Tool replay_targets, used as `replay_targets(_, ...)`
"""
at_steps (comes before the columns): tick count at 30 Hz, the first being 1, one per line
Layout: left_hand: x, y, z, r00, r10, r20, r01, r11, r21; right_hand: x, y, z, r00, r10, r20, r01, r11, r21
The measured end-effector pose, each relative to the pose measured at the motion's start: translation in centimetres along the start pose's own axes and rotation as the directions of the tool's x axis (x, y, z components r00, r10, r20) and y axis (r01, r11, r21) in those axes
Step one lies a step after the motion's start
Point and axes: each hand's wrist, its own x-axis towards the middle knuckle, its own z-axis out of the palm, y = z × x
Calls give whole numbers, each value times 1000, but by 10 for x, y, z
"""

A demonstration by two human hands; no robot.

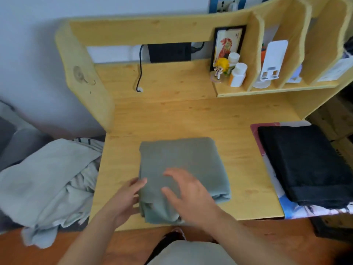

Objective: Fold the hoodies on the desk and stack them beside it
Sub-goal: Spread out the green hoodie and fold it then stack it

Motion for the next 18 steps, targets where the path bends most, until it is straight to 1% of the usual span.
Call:
replay_targets(1, 11, -16, -2, 996, -54, -67, 57, 997, 53, -1, 25, 3, 984, 60, -167, -71, 996, -62)
replay_targets(2, 22, -30, -3, 990, -71, -123, 80, 994, 72, -2, 52, 1, 940, 158, -301, -207, 968, -139)
replay_targets(3, 31, -39, 0, 984, -76, -161, 87, 994, 68, -3, 81, -2, 874, 334, -353, -402, 904, -141)
replay_targets(4, 41, -48, 3, 981, -49, -189, 58, 997, 44, -4, 103, -7, 781, 538, -319, -585, 808, -69)
replay_targets(5, 51, -56, 6, 975, -13, -224, 22, 999, 37, -2, 123, -8, 662, 719, -212, -729, 684, 42)
replay_targets(6, 60, -65, 7, 964, 43, -262, -28, 998, 58, -2, 137, -5, 577, 812, -89, -793, 583, 176)
replay_targets(7, 69, -74, 5, 955, 77, -287, -45, 992, 118, -4, 142, 3, 546, 838, 15, -793, 511, 332)
replay_targets(8, 79, -84, 3, 946, 108, -307, -53, 982, 180, -6, 141, 14, 536, 839, 98, -761, 430, 485)
replay_targets(9, 86, -91, -3, 939, 101, -329, -30, 977, 213, -10, 140, 27, 537, 827, 168, -724, 349, 595)
replay_targets(10, 78, -85, -1, 937, 76, -342, -10, 981, 192, -12, 135, 34, 545, 814, 202, -688, 296, 663)
replay_targets(11, 66, -76, -1, 939, 32, -343, 11, 992, 122, -15, 130, 37, 546, 804, 236, -661, 240, 711)
replay_targets(12, 51, -64, 5, 946, -44, -320, 57, 998, 29, -17, 125, 35, 539, 788, 298, -633, 145, 760)
replay_targets(13, 37, -54, 8, 964, -143, -225, 133, 989, -59, -20, 122, 28, 533, 747, 397, -616, 21, 787)
replay_targets(14, 27, -48, 14, 964, -227, -141, 211, 970, -120, -24, 119, 20, 549, 670, 500, -591, -113, 799)
replay_targets(15, 16, -42, 20, 963, -257, -83, 242, 958, -155, -30, 117, 12, 579, 583, 571, -570, -212, 794)
replay_targets(16, 9, -39, 28, 970, -243, -26, 232, 949, -212, -38, 116, 4, 605, 517, 605, -554, -272, 787)
replay_targets(18, -5, -33, 51, 980, -195, 36, 196, 930, -310, -60, 118, -14, 641, 442, 627, -548, -307, 778)
